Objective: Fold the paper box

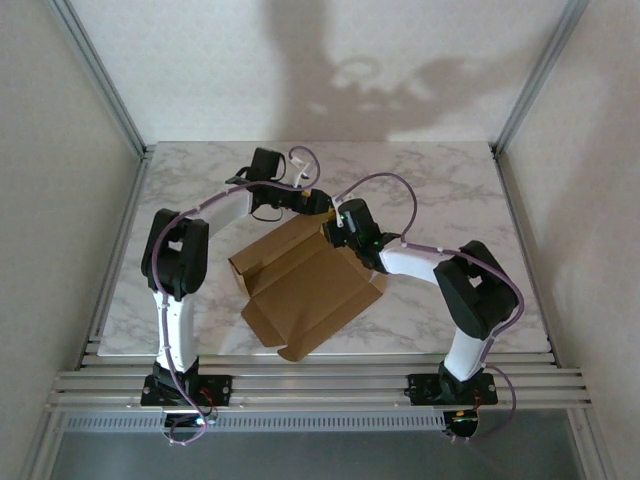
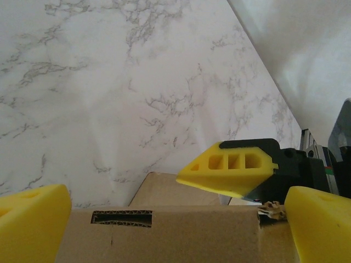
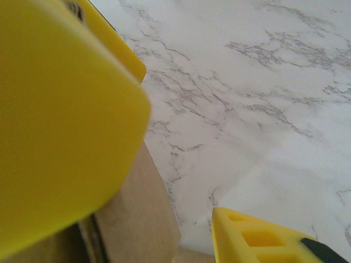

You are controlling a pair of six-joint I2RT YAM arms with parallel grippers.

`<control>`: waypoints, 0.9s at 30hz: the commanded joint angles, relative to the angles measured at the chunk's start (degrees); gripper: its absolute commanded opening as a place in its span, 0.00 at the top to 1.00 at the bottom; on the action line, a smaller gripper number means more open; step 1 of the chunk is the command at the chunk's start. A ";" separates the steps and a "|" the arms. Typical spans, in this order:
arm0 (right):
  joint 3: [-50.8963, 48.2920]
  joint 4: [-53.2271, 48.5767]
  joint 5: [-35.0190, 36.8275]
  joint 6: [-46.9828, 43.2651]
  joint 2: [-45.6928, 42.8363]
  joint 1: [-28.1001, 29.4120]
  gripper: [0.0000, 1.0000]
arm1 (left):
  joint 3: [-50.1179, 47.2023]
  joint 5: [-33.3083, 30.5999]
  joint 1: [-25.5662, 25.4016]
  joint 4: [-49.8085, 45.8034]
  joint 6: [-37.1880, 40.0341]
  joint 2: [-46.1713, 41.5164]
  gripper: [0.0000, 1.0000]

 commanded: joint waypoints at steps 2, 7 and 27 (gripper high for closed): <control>-3.10 -3.07 -6.88 -0.40 -3.39 0.97 0.56 | 1.84 -4.06 -0.73 -1.59 0.08 0.35 0.01; -5.34 -5.56 -9.34 1.92 -6.82 0.79 0.50 | 4.18 -6.66 -0.42 -2.11 -0.53 0.08 0.01; -13.86 -20.98 -24.79 17.00 -25.92 -6.33 0.52 | 5.99 -16.49 0.38 -12.25 6.78 -6.56 0.01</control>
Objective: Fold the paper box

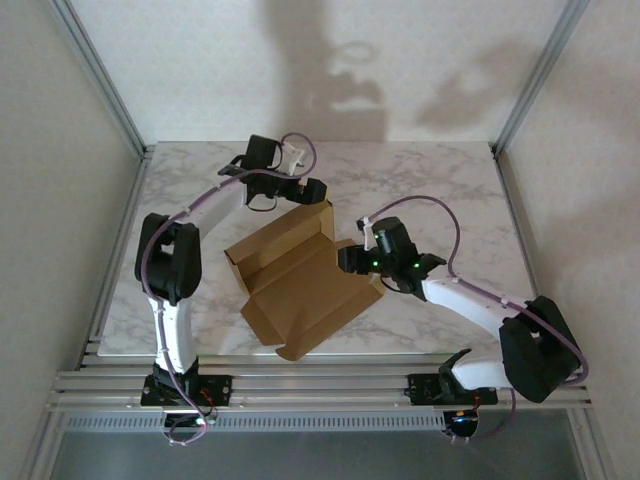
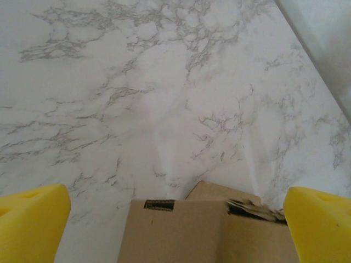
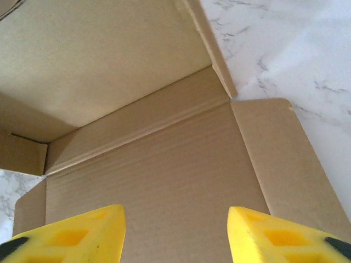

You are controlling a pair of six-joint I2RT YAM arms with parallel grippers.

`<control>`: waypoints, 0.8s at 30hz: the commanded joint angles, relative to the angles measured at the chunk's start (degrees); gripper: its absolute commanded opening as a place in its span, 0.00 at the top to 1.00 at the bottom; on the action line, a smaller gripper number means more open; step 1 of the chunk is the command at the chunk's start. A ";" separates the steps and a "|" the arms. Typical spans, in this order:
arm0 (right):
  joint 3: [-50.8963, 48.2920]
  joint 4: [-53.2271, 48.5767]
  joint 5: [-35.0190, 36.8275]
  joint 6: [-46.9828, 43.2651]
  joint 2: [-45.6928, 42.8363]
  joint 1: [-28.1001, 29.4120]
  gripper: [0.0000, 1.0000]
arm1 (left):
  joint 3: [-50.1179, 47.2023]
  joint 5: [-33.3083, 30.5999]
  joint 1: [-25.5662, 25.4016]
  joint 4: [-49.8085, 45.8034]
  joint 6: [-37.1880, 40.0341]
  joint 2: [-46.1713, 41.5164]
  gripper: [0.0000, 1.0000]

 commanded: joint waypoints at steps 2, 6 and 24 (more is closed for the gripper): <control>0.67 -5.82 -8.66 3.39 -0.83 -4.70 0.58 | 1.90 -3.01 -1.00 -4.85 3.78 -2.41 0.01; 4.39 -10.13 -11.50 5.67 1.78 -7.27 0.71 | 4.50 -7.54 -2.80 -8.18 6.62 -1.48 0.01; 25.75 -2.37 -33.87 24.99 29.31 -12.69 1.00 | 18.66 0.76 -4.50 -14.84 6.16 10.20 0.01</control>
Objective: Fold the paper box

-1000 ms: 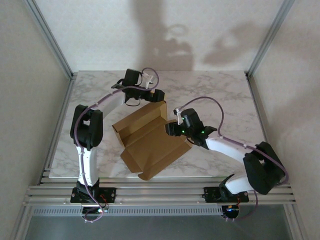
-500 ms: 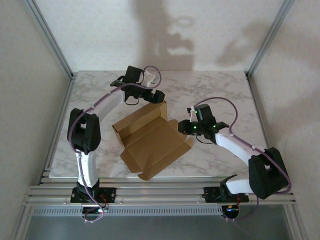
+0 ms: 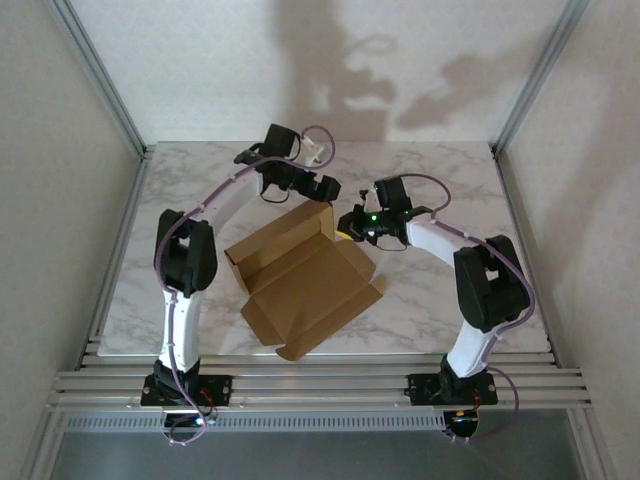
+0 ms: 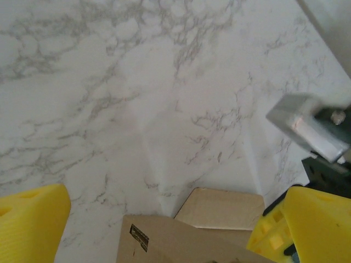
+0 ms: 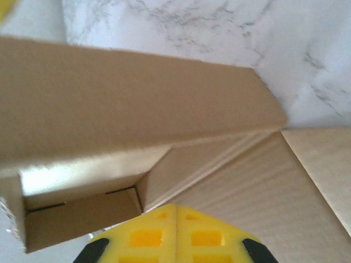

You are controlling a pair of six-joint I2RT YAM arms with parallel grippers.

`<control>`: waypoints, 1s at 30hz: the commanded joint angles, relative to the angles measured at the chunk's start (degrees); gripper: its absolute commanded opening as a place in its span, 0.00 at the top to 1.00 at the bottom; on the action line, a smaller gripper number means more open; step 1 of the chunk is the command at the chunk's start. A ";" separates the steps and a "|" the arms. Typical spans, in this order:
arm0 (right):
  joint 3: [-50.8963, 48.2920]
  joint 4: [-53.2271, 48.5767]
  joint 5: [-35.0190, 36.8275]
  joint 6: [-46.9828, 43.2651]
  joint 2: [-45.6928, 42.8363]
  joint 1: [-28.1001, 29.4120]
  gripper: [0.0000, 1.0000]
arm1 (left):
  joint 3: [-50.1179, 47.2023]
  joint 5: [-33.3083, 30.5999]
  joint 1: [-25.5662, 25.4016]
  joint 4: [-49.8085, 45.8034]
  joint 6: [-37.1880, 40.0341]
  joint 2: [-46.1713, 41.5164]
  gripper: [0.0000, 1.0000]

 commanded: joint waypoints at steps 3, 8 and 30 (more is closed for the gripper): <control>3.07 3.04 -9.07 5.18 5.36 -2.16 1.00 | 3.74 2.75 -1.23 -4.16 1.44 2.61 0.01; 2.34 4.78 -10.06 6.36 6.46 -2.17 1.00 | 3.78 2.93 -1.47 -5.60 1.57 3.18 0.01; -0.21 15.32 -3.81 20.90 7.49 -1.07 1.00 | -3.46 7.47 -2.02 0.09 -6.17 -0.07 0.01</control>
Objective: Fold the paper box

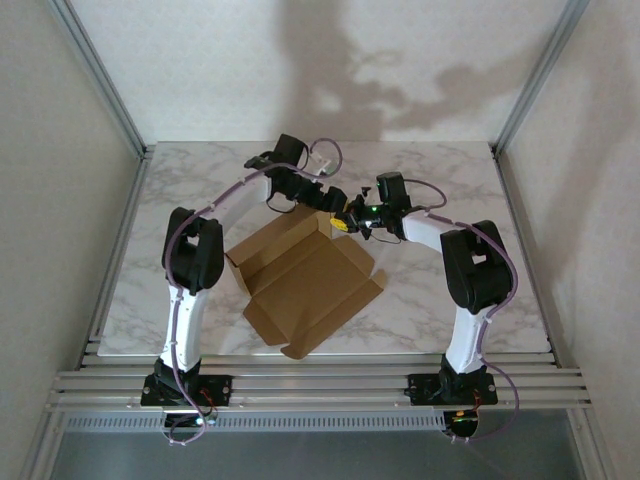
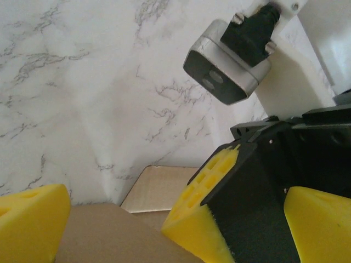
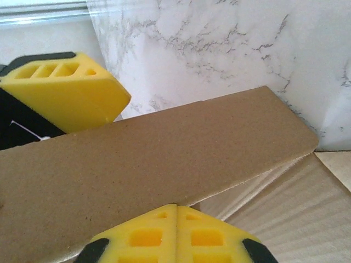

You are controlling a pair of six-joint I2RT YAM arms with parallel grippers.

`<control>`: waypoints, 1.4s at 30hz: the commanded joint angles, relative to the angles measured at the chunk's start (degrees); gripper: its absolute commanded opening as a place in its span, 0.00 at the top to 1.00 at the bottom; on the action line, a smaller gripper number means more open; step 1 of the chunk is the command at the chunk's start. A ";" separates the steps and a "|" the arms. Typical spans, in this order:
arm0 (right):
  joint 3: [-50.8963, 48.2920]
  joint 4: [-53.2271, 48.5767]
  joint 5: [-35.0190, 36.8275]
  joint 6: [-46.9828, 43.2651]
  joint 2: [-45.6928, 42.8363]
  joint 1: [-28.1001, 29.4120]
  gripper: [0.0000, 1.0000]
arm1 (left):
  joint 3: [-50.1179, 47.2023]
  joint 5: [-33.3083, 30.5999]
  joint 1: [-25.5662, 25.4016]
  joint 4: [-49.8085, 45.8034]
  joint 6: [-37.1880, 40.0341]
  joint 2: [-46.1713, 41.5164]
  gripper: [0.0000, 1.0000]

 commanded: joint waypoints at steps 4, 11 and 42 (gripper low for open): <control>-1.90 2.49 5.36 4.14 -0.46 1.79 1.00 | -5.24 0.74 -0.51 5.15 -5.80 -3.94 0.01; -1.75 4.01 8.39 4.84 -0.72 2.70 1.00 | -9.33 3.45 -0.45 9.90 -9.30 -5.41 0.01; 8.26 -5.00 27.73 11.94 1.28 8.80 1.00 | -13.23 7.99 -1.75 14.20 -12.02 -6.49 0.01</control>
